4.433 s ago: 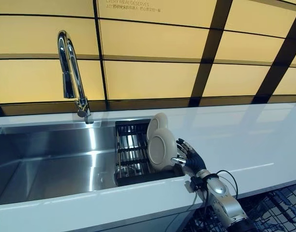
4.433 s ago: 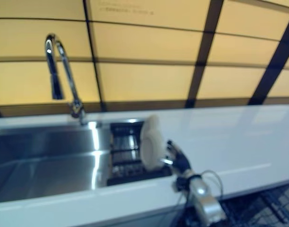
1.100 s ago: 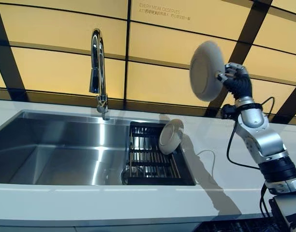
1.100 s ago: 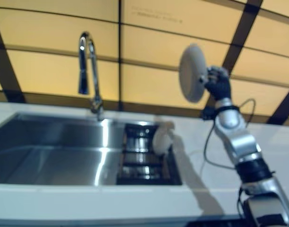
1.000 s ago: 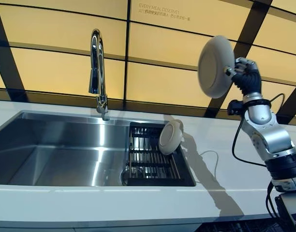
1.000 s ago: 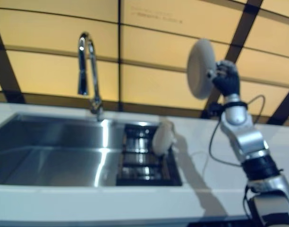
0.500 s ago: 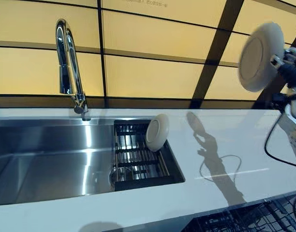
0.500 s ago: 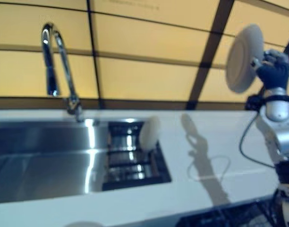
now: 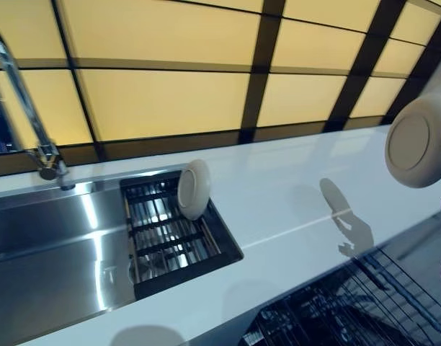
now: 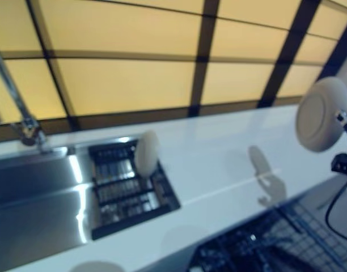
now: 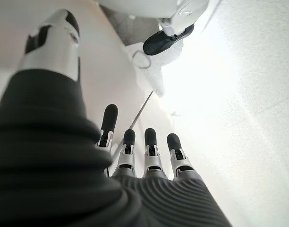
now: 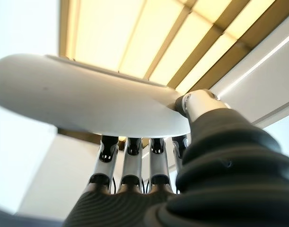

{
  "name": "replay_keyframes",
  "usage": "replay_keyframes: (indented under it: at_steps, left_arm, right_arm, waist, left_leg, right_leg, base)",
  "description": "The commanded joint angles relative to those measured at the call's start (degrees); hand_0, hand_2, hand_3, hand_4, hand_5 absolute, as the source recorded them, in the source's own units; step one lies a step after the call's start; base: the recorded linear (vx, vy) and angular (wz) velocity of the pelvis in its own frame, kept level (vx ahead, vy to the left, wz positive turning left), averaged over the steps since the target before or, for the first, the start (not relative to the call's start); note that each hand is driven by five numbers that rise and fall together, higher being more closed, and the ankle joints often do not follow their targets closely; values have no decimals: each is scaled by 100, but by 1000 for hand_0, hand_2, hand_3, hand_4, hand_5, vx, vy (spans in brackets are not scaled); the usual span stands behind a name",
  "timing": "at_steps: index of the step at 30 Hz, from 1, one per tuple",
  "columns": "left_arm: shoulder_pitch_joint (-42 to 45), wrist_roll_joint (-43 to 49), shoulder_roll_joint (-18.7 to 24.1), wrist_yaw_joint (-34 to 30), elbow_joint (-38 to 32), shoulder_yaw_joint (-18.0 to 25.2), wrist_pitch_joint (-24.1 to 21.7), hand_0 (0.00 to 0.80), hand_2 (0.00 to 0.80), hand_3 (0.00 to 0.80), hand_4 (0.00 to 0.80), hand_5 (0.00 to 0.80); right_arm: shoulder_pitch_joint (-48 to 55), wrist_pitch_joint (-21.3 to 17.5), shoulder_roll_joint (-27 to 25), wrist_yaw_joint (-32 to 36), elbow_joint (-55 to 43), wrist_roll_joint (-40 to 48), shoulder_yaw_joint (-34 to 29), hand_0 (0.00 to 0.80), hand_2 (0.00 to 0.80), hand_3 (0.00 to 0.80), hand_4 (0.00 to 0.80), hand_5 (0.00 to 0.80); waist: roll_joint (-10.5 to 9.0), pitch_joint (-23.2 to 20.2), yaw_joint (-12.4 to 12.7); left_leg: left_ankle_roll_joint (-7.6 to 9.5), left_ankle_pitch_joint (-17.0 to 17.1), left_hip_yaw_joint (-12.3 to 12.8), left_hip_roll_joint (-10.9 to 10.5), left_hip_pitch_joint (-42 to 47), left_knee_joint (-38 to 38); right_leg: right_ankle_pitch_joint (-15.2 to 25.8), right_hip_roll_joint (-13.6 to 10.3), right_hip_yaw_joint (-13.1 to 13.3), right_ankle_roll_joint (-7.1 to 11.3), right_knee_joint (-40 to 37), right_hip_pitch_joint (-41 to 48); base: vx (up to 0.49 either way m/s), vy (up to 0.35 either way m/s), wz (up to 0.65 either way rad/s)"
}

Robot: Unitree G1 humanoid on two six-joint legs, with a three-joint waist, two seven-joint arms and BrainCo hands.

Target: Take plates into dishwasher

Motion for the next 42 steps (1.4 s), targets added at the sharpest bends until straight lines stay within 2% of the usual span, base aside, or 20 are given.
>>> replay_keyframes:
  at_steps: [1,2,4,5,7,10,14,15,16,17,18,21,23,26,27,30,35,42]
  left_arm:
    - [-811,-27,513,37,-254,67,-360,0,0,0,0,0]
    - [-811,-71,533,32,-292,83,-359,0,0,0,0,0]
    - [-808,-216,582,12,-435,106,-352,0,0,0,0,0]
    - [-782,-318,593,31,-548,140,-353,0,0,0,0,0]
    - [-790,-317,592,21,-646,164,-312,0,0,0,0,0]
    - [-907,-410,530,163,-679,97,-267,0,0,0,0,0]
    - [-999,-497,508,314,-555,94,-252,0,0,0,0,0]
    - [-1033,-507,520,370,-539,112,-207,0,0,0,0,0]
    - [-1067,-475,543,422,-510,146,-193,0,0,0,0,0]
    - [-1116,-411,567,469,-471,176,-167,0,0,0,0,0]
    - [-1155,-387,578,495,-441,184,-175,0,0,0,0,0]
    - [-1154,-392,495,406,-441,193,-380,0,0,0,0,0]
    - [-1059,-399,338,395,-422,156,-584,0,0,0,0,0]
    - [-969,-404,187,350,-452,129,-642,0,0,0,0,0]
    - [-923,-412,122,329,-443,143,-665,0,0,0,0,0]
    - [-864,-453,31,274,-335,200,-675,0,0,0,0,0]
    - [-878,-524,-36,183,-256,237,-674,0,0,0,0,0]
    - [-943,-466,-87,163,-212,207,-703,0,0,0,0,0]
  right_arm:
    - [-157,-642,-35,236,-51,333,-474,800,800,800,800,800]
    - [-103,-652,-5,294,-74,388,-506,800,800,800,800,800]
    - [51,-689,90,485,-151,459,-607,800,800,800,800,800]
    - [48,-729,143,554,-221,558,-581,800,800,800,800,800]
    - [-1,-729,178,564,-237,574,-536,800,800,800,800,800]
    - [-151,-727,190,554,-356,665,-372,800,800,800,800,800]
    - [-431,-721,144,658,-361,699,-89,800,800,800,800,800]
    - [-519,-729,139,719,-353,699,-6,800,800,800,800,800]
    - [-587,-730,140,745,-363,706,52,800,800,800,800,800]
    - [-671,-712,96,759,-389,797,147,800,800,800,800,800]
    - [-741,-696,69,778,-414,851,209,800,800,800,800,800]
    - [-890,-605,-1,874,-555,754,347,800,800,800,800,800]
    - [-1045,-527,46,977,-634,542,479,800,800,800,800,800]
    - [-1235,-443,89,1010,-678,379,654,800,800,800,800,800]
    - [-1350,-380,100,1043,-692,287,734,800,800,800,800,800]
    - [-1576,-193,127,1171,-719,186,959,800,800,800,800,800]
    - [-1535,42,164,1485,-784,111,1171,800,800,800,800,800]
    - [-1139,104,354,1931,-776,-92,1317,800,800,800,800,800]
  waist:
    - [-223,84,-125]
    - [-250,116,-154]
    - [-301,201,-163]
    - [-298,253,-45]
    - [-294,248,20]
    - [-266,123,227]
    - [-332,12,390]
    - [-359,-25,445]
    - [-394,-32,502]
    - [-417,-29,537]
    - [-421,-1,563]
    - [-276,64,585]
    - [-151,80,581]
    - [-21,82,594]
    - [47,72,617]
    - [158,2,608]
    - [263,-47,493]
    - [285,-71,442]
  left_leg:
    - [94,-272,78,173,-276,539]
    - [98,-287,121,194,-260,544]
    - [110,-295,332,276,-260,567]
    - [129,-276,658,401,-327,641]
    - [149,-239,828,467,-414,665]
    - [195,-59,1151,677,-898,751]
    - [135,53,1265,927,-1355,979]
    - [41,-47,1184,977,-1405,1026]
    - [2,13,1267,1055,-1518,1098]
    - [-118,27,1206,1146,-1615,1200]
    - [-139,197,1287,1220,-1712,1264]
    - [-360,373,1055,1275,-1706,1217]
    - [-440,420,908,1217,-1635,1151]
    - [-513,468,682,1161,-1638,1136]
    - [-552,526,464,1147,-1652,1073]
    - [-638,592,67,1146,-1537,875]
    - [-733,725,109,1238,-1394,648]
    - [-782,794,156,1252,-1302,537]
  right_leg:
    - [434,-238,-172,680,543,-465]
    - [506,-251,-187,715,574,-541]
    - [620,-353,-388,796,745,-699]
    - [644,-563,-775,811,1133,-692]
    - [610,-656,-922,789,1276,-680]
    - [192,-792,-1104,612,1536,-340]
    - [-301,-669,-1140,527,1319,81]
    - [-580,-568,-1158,550,1099,291]
    - [-656,-496,-1268,520,960,365]
    - [-742,-400,-1305,475,766,503]
    - [-677,-335,-1378,388,651,504]
    - [-685,-208,-1379,234,511,496]
    - [-714,-150,-1334,114,473,470]
    - [-775,-136,-1256,12,497,436]
    - [-806,-112,-1180,-37,539,372]
    - [-865,-82,-1072,-97,575,296]
    - [-894,-56,-1090,-124,595,249]
    - [-842,-41,-1172,-108,571,223]
  base:
    - [-77,-182,-75]
    - [-107,-148,-98]
    - [-169,-97,-89]
    - [-257,-80,-86]
    - [-262,-69,-88]
    - [-370,-132,-74]
    - [-210,-213,-62]
    - [-140,-295,-48]
    - [-161,-420,-83]
    - [-233,-422,-100]
    - [-186,-367,-69]
    - [-112,-174,-11]
    - [-49,19,1]
    - [-61,60,17]
    - [-48,73,15]
    - [-33,68,7]
    - [-26,53,-1]
    - [-14,5,0]
